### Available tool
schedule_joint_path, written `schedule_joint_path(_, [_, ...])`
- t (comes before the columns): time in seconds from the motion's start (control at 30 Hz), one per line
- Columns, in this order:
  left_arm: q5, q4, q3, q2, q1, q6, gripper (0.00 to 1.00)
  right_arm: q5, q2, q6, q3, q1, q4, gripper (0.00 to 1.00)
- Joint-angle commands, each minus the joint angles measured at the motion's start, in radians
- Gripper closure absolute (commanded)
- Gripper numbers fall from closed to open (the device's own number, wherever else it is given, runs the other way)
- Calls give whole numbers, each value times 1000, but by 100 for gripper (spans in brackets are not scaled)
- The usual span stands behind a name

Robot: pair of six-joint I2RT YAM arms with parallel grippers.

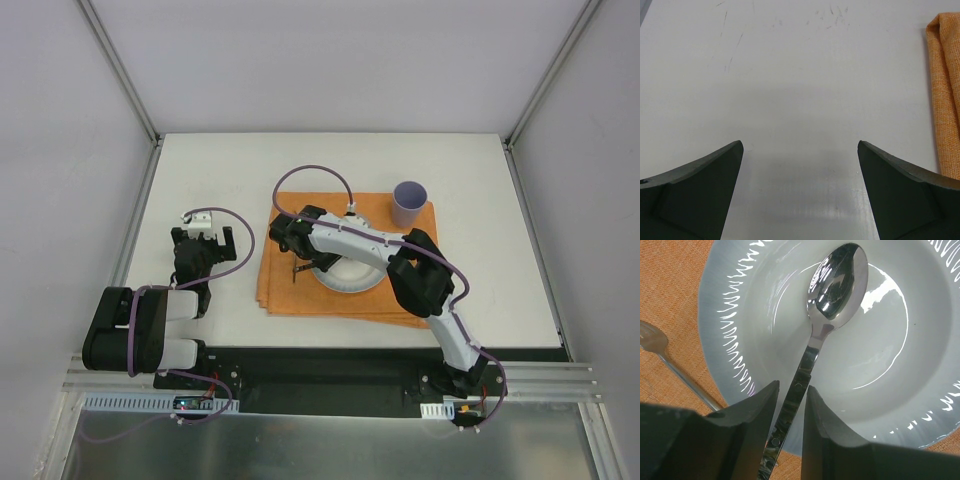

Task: Set the dinner table for one person
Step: Pick up the spoon from the napkin.

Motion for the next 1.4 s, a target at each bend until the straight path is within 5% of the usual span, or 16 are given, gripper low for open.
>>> schedule_joint_path(0.0, [22,49,10,-15,5,-15,1,12,-2,14,-9,6,11,68])
schedule_joint_path(0.33, [22,49,12,-16,5,-15,1,1,10,2,-22,4,49,70])
schedule_joint_path(0.5, [22,51,12,-16,5,-18,1,-5,9,0,-29,4,54,99])
schedule_joint_path(1.17, [22,49,12,-16,5,-14,1,180,-164,-187,77,-51,-183,99])
schedule_joint_path(1.37, [22,49,12,-16,5,-17,1,177,-238,-486,45,-83,-47,99])
